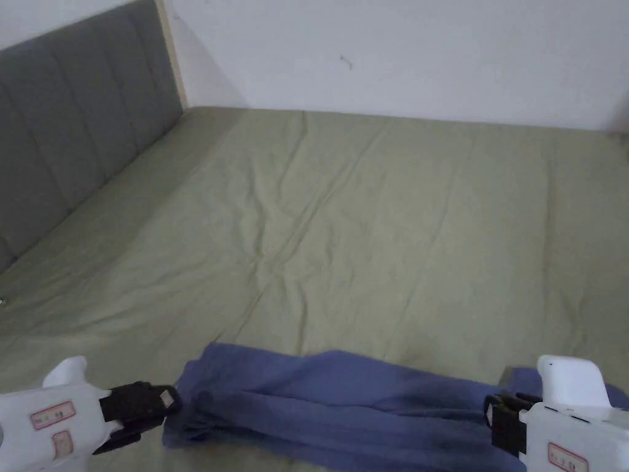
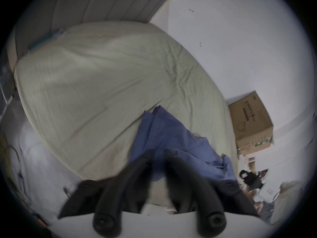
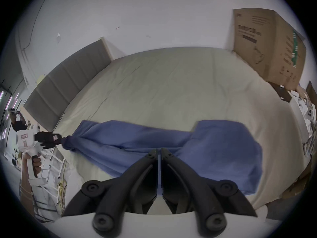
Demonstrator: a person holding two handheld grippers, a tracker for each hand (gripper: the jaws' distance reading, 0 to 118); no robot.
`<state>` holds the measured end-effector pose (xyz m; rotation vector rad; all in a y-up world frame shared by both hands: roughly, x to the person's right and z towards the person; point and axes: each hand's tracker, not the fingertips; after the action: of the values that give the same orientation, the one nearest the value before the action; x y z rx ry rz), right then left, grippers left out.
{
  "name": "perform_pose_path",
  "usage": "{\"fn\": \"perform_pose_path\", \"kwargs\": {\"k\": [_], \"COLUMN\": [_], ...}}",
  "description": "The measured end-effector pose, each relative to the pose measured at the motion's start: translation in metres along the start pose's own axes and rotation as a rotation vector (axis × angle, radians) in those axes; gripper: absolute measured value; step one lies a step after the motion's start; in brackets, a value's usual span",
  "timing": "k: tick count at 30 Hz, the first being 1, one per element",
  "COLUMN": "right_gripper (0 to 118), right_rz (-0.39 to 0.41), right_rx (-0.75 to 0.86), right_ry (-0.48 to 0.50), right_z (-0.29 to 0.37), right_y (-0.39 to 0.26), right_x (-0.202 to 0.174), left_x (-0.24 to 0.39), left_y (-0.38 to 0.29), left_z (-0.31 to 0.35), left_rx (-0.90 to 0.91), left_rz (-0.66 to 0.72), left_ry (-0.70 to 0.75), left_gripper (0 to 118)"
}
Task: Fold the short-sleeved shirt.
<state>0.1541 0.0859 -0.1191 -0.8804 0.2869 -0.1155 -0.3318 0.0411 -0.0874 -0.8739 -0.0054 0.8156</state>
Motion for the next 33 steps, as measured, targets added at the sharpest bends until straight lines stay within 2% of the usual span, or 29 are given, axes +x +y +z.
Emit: {"fn": "perform_pose_path", "kwargs": {"k": [1, 2, 4, 9, 12, 16, 17, 18, 19, 20, 21, 23, 24, 27, 30, 33], "right_gripper": [3, 3, 3, 3, 3, 3, 3, 3, 3, 3, 3, 3, 3, 3, 3, 3], "right_rz": [0.0, 0.006, 0.043, 0.074, 0.065, 0.016, 0.0, -0.008, -0.013, -0.02, -0.027, -0.044, -0.051, -0.085, -0.157, -0.188], "right_rx": [0.005, -0.002, -0.021, -0.049, -0.067, -0.093, -0.094, -0.099, -0.105, -0.109, -0.113, -0.118, -0.113, -0.103, -0.074, -0.048], "right_ry": [0.005, 0.008, 0.012, 0.006, -0.004, -0.015, -0.011, -0.008, -0.008, -0.02, -0.029, -0.037, -0.036, -0.054, -0.063, -0.068], "right_z": [-0.004, -0.006, -0.01, -0.015, -0.02, -0.023, -0.021, -0.021, -0.022, -0.022, -0.021, -0.016, -0.011, 0.0, 0.013, 0.028], "right_y": [-0.001, -0.001, -0.002, -0.006, -0.007, -0.012, -0.013, -0.015, -0.016, -0.017, -0.019, -0.021, -0.023, -0.025, -0.026, -0.03], "right_x": [-0.001, -0.005, -0.01, -0.009, -0.001, 0.008, 0.007, 0.009, 0.012, 0.015, 0.015, 0.022, 0.027, 0.042, 0.059, 0.072], "left_x": [-0.005, -0.008, -0.014, -0.029, -0.042, -0.05, -0.049, -0.047, -0.051, -0.052, -0.054, -0.055, -0.05, -0.008, 0.059, 0.151], "left_y": [0.0, 0.0, 0.001, 0.007, 0.005, 0.006, 0.007, 0.009, 0.013, 0.012, 0.01, 0.01, 0.014, 0.022, 0.023, 0.004], "left_z": [-0.005, -0.01, -0.013, -0.039, -0.066, -0.079, -0.08, -0.08, -0.085, -0.096, -0.109, -0.103, -0.095, -0.07, -0.052, -0.046], "left_rx": [-0.019, -0.041, 0.007, -0.031, -0.107, -0.069, -0.066, -0.063, -0.055, -0.085, -0.117, -0.102, -0.102, -0.062, -0.016, -0.014], "left_rz": [0.024, 0.04, 0.093, 0.198, 0.273, 0.342, 0.357, 0.357, 0.341, 0.335, 0.333, 0.408, 0.385, 0.186, 0.015, -0.318], "left_ry": [-0.013, -0.034, -0.098, -0.154, -0.165, -0.258, -0.249, -0.233, -0.196, -0.131, -0.088, -0.192, -0.163, -0.042, -0.115, -0.082], "left_gripper": [99, 118, 110, 112, 112, 114, 109, 96, 62, 7, 6, 6, 6, 6, 6, 6]}}
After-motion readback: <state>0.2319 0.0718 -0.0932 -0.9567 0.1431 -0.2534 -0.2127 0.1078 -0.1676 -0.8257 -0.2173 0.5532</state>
